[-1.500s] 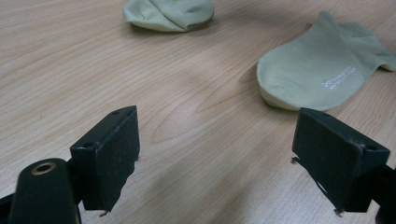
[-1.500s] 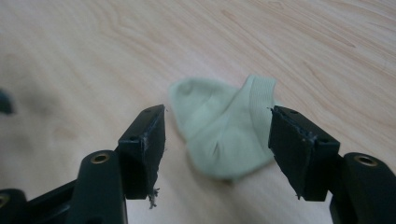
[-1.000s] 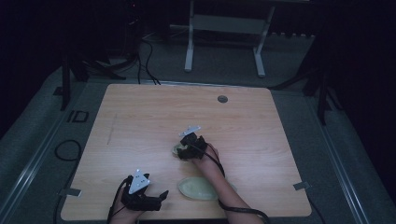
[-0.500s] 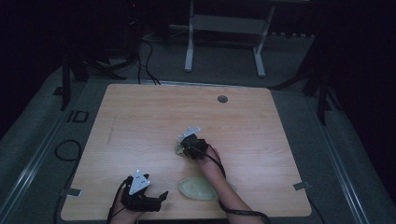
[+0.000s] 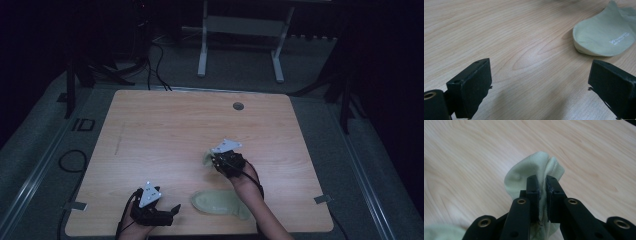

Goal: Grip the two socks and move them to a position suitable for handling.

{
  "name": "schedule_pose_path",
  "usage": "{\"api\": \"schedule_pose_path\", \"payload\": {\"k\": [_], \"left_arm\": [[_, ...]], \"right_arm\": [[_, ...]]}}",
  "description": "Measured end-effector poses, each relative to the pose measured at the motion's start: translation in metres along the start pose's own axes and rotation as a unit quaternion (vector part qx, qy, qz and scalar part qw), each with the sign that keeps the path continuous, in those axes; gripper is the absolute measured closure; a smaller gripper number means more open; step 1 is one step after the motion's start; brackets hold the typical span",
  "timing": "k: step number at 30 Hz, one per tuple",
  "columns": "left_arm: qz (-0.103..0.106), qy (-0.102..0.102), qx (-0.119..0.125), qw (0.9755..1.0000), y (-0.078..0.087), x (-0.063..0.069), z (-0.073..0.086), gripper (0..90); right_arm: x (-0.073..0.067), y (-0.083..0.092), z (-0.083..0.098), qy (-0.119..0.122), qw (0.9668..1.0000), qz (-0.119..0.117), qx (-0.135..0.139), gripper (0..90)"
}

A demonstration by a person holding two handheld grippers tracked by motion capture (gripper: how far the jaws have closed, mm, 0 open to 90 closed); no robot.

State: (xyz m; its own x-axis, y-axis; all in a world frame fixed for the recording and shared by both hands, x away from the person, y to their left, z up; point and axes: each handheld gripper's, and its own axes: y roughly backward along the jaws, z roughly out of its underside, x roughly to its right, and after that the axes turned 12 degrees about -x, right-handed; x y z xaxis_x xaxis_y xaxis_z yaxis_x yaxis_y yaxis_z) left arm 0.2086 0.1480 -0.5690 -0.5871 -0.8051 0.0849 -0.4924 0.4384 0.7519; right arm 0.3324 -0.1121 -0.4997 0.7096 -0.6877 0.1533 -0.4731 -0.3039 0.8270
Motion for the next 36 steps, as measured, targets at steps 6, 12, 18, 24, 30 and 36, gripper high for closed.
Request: {"api": "schedule_pose_path", "payload": {"k": [6, 12, 18, 24, 30, 36], "left_arm": [[0.006, 0.005, -0.002, 1.0000, -0.001, 0.000, -0.001, 6.3], [0.016, 0.001, -0.003, 0.9999, -0.003, 0.003, -0.005, 6.4], [0.041, -0.023, -0.007, 0.9989, -0.004, 0.003, -0.024, 14.4], [0.048, -0.046, -0.022, 0.9975, -0.019, 0.005, -0.054, 15.3], [0.070, -0.048, -0.018, 0.9962, -0.036, 0.001, -0.094, 22.1], [0.102, -0.059, -0.037, 0.9924, -0.059, 0.004, -0.116, 41.6]], "right_arm": [[0.006, -0.012, 0.030, -0.020, 0.9995, 0.000, -0.024, 81.6], [0.002, -0.034, 0.047, -0.023, 0.9984, -0.002, -0.051, 73.1], [0.002, -0.035, 0.044, -0.027, 0.9982, -0.009, -0.053, 62.7], [0.012, -0.013, 0.034, -0.037, 0.9985, -0.031, -0.028, 54.5], [0.031, 0.003, 0.027, -0.046, 0.9983, -0.032, -0.015, 62.6], [0.034, -0.007, 0.034, -0.051, 0.9970, -0.047, -0.035, 64.6]]}}
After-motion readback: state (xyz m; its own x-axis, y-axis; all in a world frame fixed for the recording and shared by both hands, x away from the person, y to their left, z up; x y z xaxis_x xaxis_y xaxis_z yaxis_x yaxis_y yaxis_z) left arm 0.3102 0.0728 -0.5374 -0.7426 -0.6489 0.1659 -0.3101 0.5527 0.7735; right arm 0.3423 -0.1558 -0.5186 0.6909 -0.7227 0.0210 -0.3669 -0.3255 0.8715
